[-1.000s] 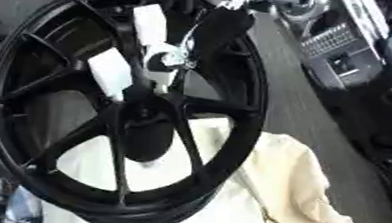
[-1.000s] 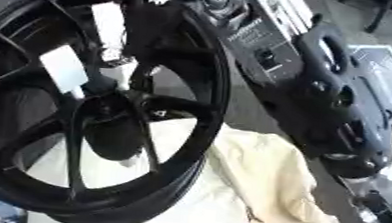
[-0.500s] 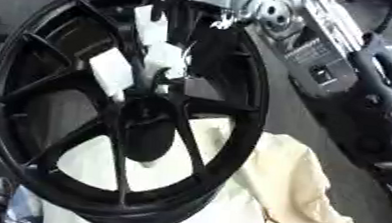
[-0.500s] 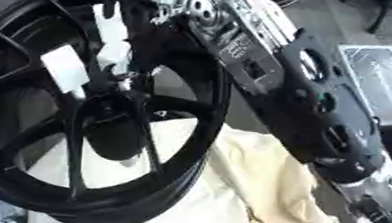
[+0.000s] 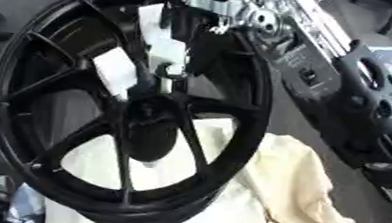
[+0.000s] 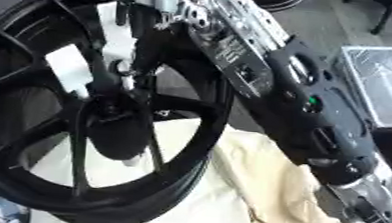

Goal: Pull the pin out of the wheel hub.

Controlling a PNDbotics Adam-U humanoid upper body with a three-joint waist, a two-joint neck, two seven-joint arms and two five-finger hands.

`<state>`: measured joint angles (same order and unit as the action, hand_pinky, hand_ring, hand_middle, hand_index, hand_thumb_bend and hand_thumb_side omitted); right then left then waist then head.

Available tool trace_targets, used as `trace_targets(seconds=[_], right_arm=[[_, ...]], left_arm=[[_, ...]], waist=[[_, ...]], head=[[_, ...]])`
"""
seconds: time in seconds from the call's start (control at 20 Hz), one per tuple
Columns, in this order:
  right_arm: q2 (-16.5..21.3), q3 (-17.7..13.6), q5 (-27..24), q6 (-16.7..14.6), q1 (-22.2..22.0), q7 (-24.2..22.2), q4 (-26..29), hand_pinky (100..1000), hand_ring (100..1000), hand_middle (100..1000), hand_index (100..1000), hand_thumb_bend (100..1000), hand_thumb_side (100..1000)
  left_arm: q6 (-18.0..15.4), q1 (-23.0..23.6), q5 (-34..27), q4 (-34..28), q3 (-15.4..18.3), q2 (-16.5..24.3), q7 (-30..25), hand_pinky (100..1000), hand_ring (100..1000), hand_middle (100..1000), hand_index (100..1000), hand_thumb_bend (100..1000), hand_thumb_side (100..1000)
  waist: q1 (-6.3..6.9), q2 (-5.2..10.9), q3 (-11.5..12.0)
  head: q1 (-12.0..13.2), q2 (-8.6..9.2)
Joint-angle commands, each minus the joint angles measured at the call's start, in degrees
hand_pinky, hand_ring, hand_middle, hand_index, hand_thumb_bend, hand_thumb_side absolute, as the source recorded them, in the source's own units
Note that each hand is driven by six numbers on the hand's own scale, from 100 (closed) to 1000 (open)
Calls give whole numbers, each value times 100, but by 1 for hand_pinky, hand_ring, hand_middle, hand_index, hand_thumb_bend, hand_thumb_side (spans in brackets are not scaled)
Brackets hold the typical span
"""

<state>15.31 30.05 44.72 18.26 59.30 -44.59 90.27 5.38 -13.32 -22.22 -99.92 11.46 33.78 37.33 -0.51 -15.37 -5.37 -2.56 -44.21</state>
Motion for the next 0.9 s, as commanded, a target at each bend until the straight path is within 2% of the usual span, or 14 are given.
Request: trace_targets(seconds=[0.05,0.4,0.9], right_arm=[[76,-83,-43,54,61,55,215,704,628,544,746,436,387],[96,-54,-155,202,28,-20,347,695,614,525,724,411,380],[86,-26,-119,230,-39,-38,219,691,611,523,716,421,380]], left_arm=[[-19,-24,0,-68,71,163,16,785,778,784,801,387,788],[-21,-32,6,-77,60,151,2,787,778,783,796,384,788],[-43,-23,21,-117,75,139,31,788,783,781,791,381,787]], waist=[[24,70,-9],[37,51,-8],[33,32,3]], head=[[26,9],[21,9],[-1,9]])
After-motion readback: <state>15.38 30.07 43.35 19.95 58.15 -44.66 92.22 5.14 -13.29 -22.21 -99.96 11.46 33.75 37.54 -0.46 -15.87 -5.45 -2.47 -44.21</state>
